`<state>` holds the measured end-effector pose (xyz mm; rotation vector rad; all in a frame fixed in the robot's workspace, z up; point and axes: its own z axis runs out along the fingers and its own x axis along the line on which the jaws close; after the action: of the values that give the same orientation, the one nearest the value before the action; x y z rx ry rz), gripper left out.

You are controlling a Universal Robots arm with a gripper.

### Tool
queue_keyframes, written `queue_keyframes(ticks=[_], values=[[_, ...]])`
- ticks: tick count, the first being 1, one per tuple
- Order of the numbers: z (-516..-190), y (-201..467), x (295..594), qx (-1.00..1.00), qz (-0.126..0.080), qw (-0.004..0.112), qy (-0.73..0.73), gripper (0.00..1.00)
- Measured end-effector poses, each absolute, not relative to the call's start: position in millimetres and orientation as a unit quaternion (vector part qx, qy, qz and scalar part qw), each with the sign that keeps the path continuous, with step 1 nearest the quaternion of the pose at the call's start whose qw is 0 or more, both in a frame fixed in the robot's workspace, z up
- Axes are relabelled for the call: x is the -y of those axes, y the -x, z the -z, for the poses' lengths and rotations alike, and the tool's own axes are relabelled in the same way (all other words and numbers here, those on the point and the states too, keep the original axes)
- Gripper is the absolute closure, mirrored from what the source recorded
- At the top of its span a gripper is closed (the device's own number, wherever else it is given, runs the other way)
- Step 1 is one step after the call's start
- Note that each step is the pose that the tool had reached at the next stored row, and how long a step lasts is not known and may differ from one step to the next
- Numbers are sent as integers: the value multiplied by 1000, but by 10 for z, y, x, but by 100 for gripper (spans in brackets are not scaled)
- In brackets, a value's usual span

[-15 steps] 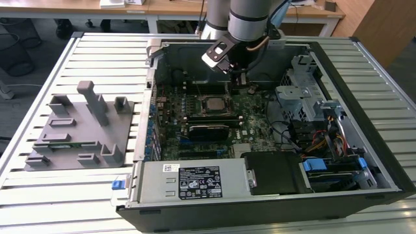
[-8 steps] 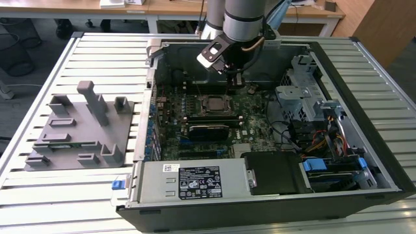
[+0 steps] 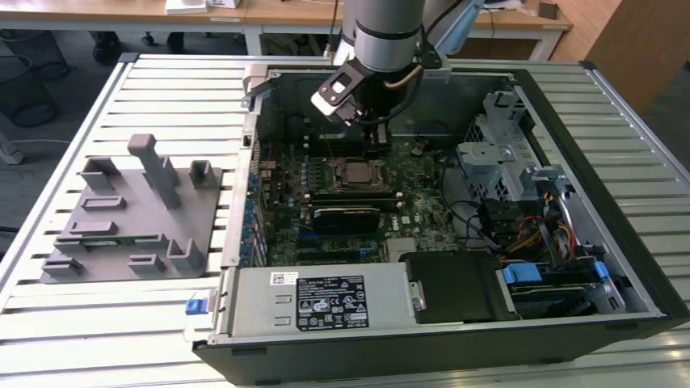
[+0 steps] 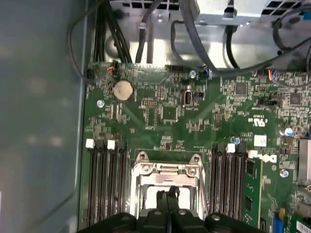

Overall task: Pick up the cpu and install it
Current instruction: 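Close the cpu cover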

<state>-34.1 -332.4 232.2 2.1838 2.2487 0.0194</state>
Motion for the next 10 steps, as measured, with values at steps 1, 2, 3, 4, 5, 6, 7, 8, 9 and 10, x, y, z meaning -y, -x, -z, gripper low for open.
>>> queue_keyframes(ticks=[1, 2, 3, 4, 5, 6, 7, 8, 9, 10], values=[[-2315, 351, 3324, -718, -6, 4, -696, 89], [-2307, 367, 3324, -718, -6, 4, -696, 89], [-2299, 386, 3324, -719, -6, 4, -695, 89], [-2290, 402, 3324, -719, -6, 4, -695, 89], [-2282, 423, 3324, -719, -6, 4, -694, 89], [-2276, 456, 3325, -720, -6, 4, -694, 89], [-2271, 476, 3325, -719, -6, 4, -694, 89], [-2266, 492, 3324, -719, -6, 4, -694, 89], [-2262, 509, 3324, -720, -6, 4, -694, 89], [-2256, 526, 3324, -720, -6, 4, -694, 89]])
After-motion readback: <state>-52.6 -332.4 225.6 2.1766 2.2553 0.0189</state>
